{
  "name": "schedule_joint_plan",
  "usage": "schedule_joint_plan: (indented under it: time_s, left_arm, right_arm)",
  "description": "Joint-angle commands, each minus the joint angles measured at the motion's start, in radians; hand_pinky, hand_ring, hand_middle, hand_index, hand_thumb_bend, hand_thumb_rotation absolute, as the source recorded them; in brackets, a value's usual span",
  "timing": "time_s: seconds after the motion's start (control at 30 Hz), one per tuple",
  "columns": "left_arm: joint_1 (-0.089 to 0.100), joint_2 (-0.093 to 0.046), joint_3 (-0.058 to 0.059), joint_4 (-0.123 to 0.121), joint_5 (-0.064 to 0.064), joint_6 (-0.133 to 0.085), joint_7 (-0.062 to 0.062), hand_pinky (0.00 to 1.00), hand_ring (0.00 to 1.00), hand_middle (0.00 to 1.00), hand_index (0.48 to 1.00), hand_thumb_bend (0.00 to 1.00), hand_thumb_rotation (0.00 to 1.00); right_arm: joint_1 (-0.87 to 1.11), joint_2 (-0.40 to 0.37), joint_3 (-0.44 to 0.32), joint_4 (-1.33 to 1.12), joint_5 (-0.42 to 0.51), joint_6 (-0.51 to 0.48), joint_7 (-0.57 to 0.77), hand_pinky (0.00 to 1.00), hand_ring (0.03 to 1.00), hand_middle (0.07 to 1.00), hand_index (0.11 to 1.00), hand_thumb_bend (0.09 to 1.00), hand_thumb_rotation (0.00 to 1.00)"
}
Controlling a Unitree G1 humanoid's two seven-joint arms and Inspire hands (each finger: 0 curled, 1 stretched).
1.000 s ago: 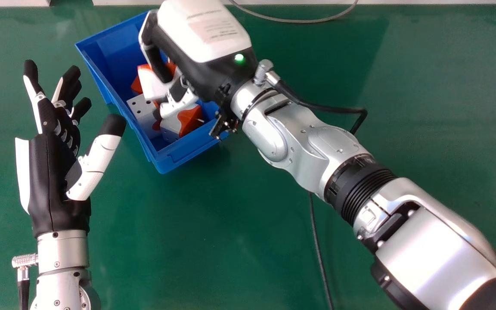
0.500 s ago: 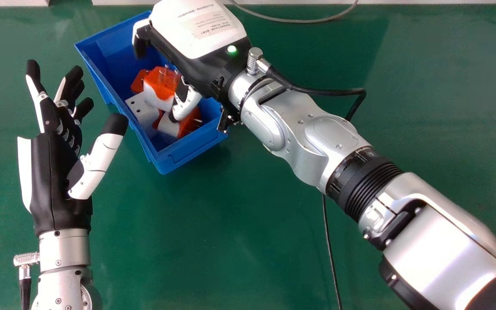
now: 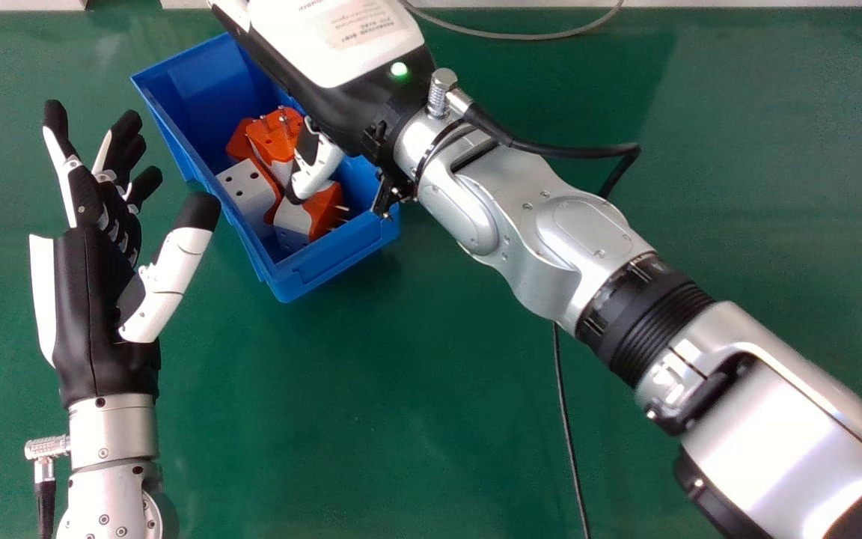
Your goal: Pick all objects and put in blue box
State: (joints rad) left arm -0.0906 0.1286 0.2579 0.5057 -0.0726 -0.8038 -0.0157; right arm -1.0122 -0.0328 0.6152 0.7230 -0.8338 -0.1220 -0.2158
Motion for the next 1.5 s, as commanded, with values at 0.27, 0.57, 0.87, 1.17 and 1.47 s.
schedule_joint_plan:
  time_s: [0.27,0.57,0.87,1.17,1.47]
  left_arm:
    - [0.024,-0.013,-0.011,-0.039,-0.064,-0.015,-0.045,0.91,0.95,0.93,0.924,0.88,0.56]
    - [0.03,-0.01,-0.01,-0.034,-0.066,-0.014,-0.06,0.89,0.93,0.92,0.915,0.86,0.58]
    - [0.038,-0.018,-0.01,-0.038,-0.11,0.0,-0.096,0.9,0.94,0.93,0.912,0.87,0.53]
    - [0.046,-0.015,-0.006,-0.037,-0.107,0.001,-0.098,0.91,0.94,0.93,0.916,0.88,0.52]
    - [0.049,-0.011,-0.002,-0.036,-0.113,-0.002,-0.108,0.91,0.94,0.92,0.916,0.88,0.53]
  right_arm:
    - [0.486,-0.091,-0.234,-0.464,0.23,-0.205,-0.153,0.99,1.0,1.0,1.0,0.88,0.23]
    - [0.932,0.116,-0.36,-0.662,0.509,-0.309,-0.271,0.87,0.982,1.0,1.0,0.736,0.52]
    - [1.086,0.173,-0.406,-0.704,0.527,-0.236,-0.326,0.96,1.0,1.0,1.0,0.593,0.74]
    - [1.094,0.175,-0.37,-0.744,0.481,-0.207,-0.34,0.96,1.0,1.0,1.0,0.602,0.77]
    - [1.095,0.182,-0.356,-0.75,0.477,-0.192,-0.355,0.95,1.0,1.0,1.0,0.592,0.77]
